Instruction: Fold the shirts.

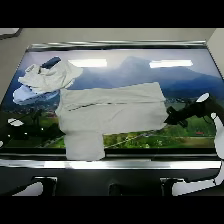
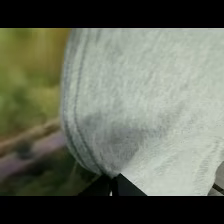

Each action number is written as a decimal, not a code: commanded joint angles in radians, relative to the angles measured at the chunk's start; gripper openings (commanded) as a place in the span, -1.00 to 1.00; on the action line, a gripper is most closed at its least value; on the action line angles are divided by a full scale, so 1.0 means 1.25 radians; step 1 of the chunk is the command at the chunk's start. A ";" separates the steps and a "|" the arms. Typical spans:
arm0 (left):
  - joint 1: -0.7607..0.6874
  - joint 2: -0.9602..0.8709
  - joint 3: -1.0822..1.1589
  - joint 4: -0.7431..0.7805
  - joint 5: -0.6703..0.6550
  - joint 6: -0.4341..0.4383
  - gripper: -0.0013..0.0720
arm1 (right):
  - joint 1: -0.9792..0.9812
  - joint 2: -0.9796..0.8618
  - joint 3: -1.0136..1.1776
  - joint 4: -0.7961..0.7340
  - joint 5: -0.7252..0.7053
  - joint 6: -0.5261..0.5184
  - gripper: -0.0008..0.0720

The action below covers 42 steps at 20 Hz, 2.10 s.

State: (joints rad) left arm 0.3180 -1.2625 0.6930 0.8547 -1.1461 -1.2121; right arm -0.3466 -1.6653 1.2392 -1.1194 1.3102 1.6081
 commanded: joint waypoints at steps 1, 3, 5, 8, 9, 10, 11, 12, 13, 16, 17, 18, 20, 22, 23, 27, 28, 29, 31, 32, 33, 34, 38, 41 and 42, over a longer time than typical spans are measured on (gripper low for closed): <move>0.001 0.038 0.153 0.001 -0.069 0.008 -0.89 | 0.015 0.061 0.066 0.021 0.034 -0.023 -0.86; 0.000 0.111 0.344 0.001 -0.063 -0.035 -0.89 | 0.015 0.152 0.184 0.021 0.034 -0.045 -0.86; -0.001 0.190 0.583 0.001 -0.032 -0.057 -0.89 | 0.015 0.266 0.347 0.018 -0.023 -0.048 -0.86; 0.004 0.291 0.906 0.022 0.053 -0.066 -0.89 | 0.015 0.445 0.562 0.005 -0.149 -0.042 -0.86; 0.004 0.316 0.982 0.033 0.065 -0.066 -0.89 | 0.015 0.499 0.608 -0.010 -0.179 -0.040 -0.86; 0.004 0.344 1.027 0.046 0.063 -0.090 -0.89 | 0.015 0.558 0.634 -0.049 -0.194 -0.022 -0.86; 0.004 0.375 1.038 0.069 0.054 -0.123 -0.89 | 0.015 0.613 0.637 -0.104 -0.191 0.019 -0.86; 0.004 0.409 1.035 0.094 0.039 -0.144 -0.89 | 0.015 0.661 0.637 -0.176 -0.167 0.065 -0.86; 0.004 0.431 1.035 0.113 0.021 -0.159 -0.89 | 0.015 0.694 0.637 -0.223 -0.140 0.088 -0.86; 0.004 0.459 1.036 0.151 0.017 -0.183 -0.89 | 0.015 0.750 0.637 -0.267 -0.097 0.083 -0.86; 0.004 0.458 1.037 0.150 0.016 -0.183 -0.89 | 0.015 0.752 0.637 -0.266 -0.087 0.084 -0.86; 0.004 0.454 1.037 0.150 0.016 -0.183 -0.89 | 0.015 0.750 0.637 -0.266 -0.072 0.085 -0.86; 0.004 0.437 1.037 0.151 0.016 -0.183 -0.89 | 0.015 0.726 0.637 -0.266 -0.041 0.085 -0.86; 0.004 0.398 1.037 0.152 -0.011 -0.182 -0.89 | 0.015 0.681 0.637 -0.263 0.008 0.085 -0.86; 0.004 0.368 1.037 0.152 -0.042 -0.182 -0.89 | 0.015 0.646 0.637 -0.257 0.047 0.084 -0.86; -0.020 0.185 0.963 0.152 -0.182 -0.174 -0.89 | 0.017 0.386 0.630 -0.187 0.261 0.050 -0.86; -0.041 0.140 0.904 0.152 -0.180 -0.155 -0.89 | 0.032 0.304 0.616 -0.184 0.289 0.050 -0.86; -0.060 0.096 0.840 0.152 -0.168 -0.139 -0.89 | 0.060 0.225 0.594 -0.216 0.294 0.051 -0.86; -0.103 0.008 0.688 0.152 -0.094 -0.123 -0.89 | 0.125 0.083 0.546 -0.281 0.259 0.066 -0.86; -0.121 -0.041 0.621 0.152 -0.034 -0.112 -0.89 | 0.150 0.013 0.542 -0.300 0.230 0.091 -0.86; -0.132 -0.090 0.580 0.151 0.019 -0.113 -0.89 | 0.165 -0.053 0.542 -0.305 0.164 0.112 -0.86; -0.141 -0.144 0.559 0.150 0.062 -0.113 -0.89 | 0.168 -0.102 0.543 -0.296 0.109 0.137 -0.86; -0.157 -0.306 0.585 0.080 0.204 -0.110 -0.89 | 0.165 -0.198 0.542 -0.224 -0.104 0.220 -0.86; -0.161 -0.328 0.613 0.064 0.287 -0.085 -0.89 | 0.165 -0.194 0.548 -0.232 -0.191 0.219 -0.86; -0.159 -0.320 0.621 0.065 0.280 -0.068 -0.89 | 0.160 -0.187 0.554 -0.240 -0.179 0.213 -0.86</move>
State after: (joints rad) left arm 0.1238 -1.6241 1.4532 0.9638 -0.8886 -1.3376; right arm -0.1452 -1.8774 1.9236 -1.4181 1.1858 1.8591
